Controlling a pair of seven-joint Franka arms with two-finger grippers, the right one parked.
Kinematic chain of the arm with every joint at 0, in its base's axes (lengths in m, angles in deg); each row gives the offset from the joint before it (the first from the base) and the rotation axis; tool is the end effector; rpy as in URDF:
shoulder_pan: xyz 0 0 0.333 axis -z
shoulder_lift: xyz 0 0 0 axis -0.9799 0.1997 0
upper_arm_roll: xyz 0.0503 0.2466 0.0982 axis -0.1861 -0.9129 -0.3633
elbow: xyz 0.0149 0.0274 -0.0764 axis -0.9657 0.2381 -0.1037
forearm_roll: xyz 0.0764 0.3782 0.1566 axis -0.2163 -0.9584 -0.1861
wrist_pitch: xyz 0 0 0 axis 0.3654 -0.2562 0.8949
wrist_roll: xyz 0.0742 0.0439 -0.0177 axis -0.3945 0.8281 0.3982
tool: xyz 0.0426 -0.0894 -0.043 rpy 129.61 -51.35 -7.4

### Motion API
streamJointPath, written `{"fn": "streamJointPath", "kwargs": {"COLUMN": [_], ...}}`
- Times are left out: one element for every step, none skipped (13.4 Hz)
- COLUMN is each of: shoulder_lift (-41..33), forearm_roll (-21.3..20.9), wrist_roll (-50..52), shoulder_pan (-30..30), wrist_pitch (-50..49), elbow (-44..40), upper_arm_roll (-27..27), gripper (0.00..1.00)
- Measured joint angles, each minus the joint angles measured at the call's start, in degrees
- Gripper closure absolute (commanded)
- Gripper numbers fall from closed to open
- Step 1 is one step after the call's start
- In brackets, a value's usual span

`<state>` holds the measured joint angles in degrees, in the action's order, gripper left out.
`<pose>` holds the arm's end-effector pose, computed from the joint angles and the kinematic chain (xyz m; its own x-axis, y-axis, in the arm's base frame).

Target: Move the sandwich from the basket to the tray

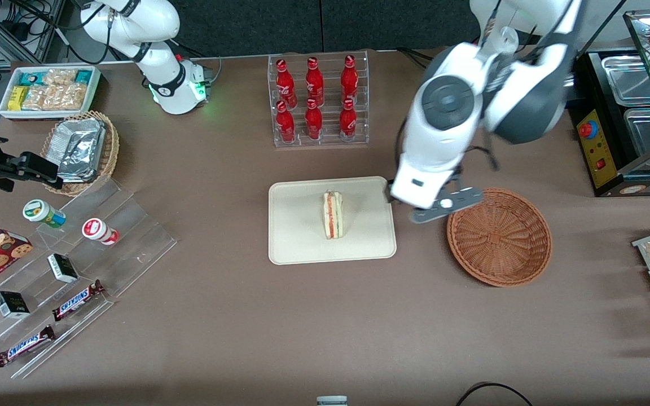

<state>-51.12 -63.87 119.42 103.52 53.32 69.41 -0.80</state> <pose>0.5689 -0.3192 0.4779 0.9524 0.3032 -0.0323 0.2985 -0.9487 -0.1045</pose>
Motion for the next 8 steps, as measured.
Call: {"fn": "streamJointPath", "kwargs": {"shoulder_lift": [-1.2,-2.3,-3.2,-4.0,-4.7,-5.4,-6.1,-6.8], "forearm_roll": [0.0,0.0,0.0,0.0,0.0,0.1,0.5,1.2], "wrist_roll": [-2.6,-5.7,-8.8,-12.0,-15.1,-18.4,-21.7,-24.9], "shoulder_pan": [-1.7,-3.6,-5.5,-7.4,-9.4,-11.5,-13.5,-15.7], "wrist_pitch": [-1.4,-3.1,-4.7,-6.0,-7.1,-8.1,-9.1,-10.0], "elbow": [0.0,0.0,0.0,0.1,0.1,0.1,0.1,0.1], "upper_arm_roll": [0.0,0.0,0.0,-0.1,-0.1,-0.1,-0.1,-0.1], "gripper": [0.01,0.01,0.01,0.01,0.01,0.01,0.01,0.01]}}
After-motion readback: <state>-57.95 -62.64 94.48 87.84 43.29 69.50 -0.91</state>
